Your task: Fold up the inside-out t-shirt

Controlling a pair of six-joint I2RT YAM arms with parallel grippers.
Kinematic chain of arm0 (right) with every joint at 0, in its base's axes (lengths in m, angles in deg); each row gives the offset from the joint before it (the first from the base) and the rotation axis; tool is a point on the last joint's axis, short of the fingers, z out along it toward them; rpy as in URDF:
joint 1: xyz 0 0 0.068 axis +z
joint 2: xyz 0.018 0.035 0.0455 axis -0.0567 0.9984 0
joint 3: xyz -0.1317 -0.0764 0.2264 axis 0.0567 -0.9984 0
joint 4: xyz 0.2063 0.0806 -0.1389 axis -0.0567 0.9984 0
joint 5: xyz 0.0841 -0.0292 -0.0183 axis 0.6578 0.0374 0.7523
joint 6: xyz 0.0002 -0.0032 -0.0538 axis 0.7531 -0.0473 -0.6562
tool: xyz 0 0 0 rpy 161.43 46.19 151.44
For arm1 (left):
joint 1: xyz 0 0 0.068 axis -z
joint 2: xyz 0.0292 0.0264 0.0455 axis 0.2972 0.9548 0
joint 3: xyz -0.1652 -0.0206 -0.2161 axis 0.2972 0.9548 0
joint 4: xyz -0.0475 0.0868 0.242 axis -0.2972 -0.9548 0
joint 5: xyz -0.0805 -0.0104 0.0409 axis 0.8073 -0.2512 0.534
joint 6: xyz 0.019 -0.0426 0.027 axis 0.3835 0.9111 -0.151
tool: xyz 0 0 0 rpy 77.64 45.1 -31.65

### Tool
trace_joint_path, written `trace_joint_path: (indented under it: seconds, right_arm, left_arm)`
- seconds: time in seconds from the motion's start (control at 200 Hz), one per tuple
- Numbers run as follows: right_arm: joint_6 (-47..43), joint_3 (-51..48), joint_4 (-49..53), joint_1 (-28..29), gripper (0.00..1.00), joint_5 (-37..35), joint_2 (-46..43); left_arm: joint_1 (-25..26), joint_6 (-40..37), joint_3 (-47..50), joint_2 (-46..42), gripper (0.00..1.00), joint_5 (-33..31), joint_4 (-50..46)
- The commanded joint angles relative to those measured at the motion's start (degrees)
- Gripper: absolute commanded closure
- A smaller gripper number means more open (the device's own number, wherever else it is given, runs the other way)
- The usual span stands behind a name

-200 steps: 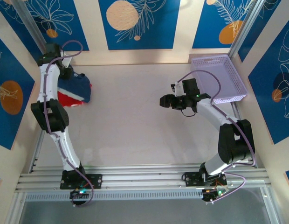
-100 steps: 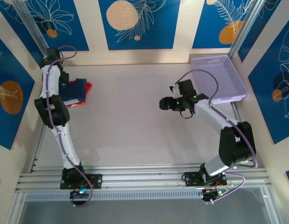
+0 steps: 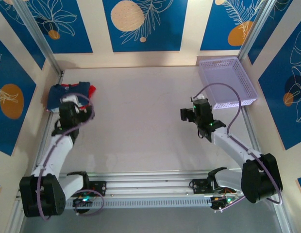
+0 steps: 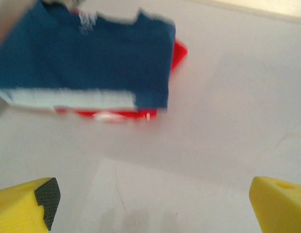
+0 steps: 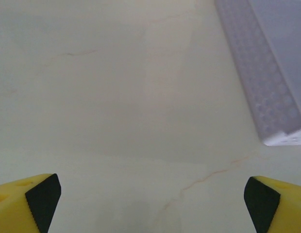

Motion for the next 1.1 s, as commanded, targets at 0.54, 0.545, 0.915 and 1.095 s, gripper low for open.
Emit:
trace_joint_path:
  seconds: [0.54,0.545,0.915,1.095]
  right_arm:
    - [-2.2,-17.2,-52.9,-15.6,0.01,20.4,15.6]
    - [-2.2,-17.4,-53.6,-15.6,0.01,20.5,16.1]
    - [-1.3,-12.4,-46.9,-18.0,0.01,26.3,19.2]
    - [-1.3,-12.4,-47.1,-18.0,0.01,26.2,19.2]
  left_arm:
    - [7.2,-12.8,10.7,26.8,0.0,-0.3,49.6]
    - [7.2,-12.9,10.8,27.0,0.0,-0.1,49.8]
    - [7.2,-13.3,11.5,27.7,0.0,0.9,52.0]
    - [7.2,-13.4,11.6,27.7,0.0,0.9,52.1]
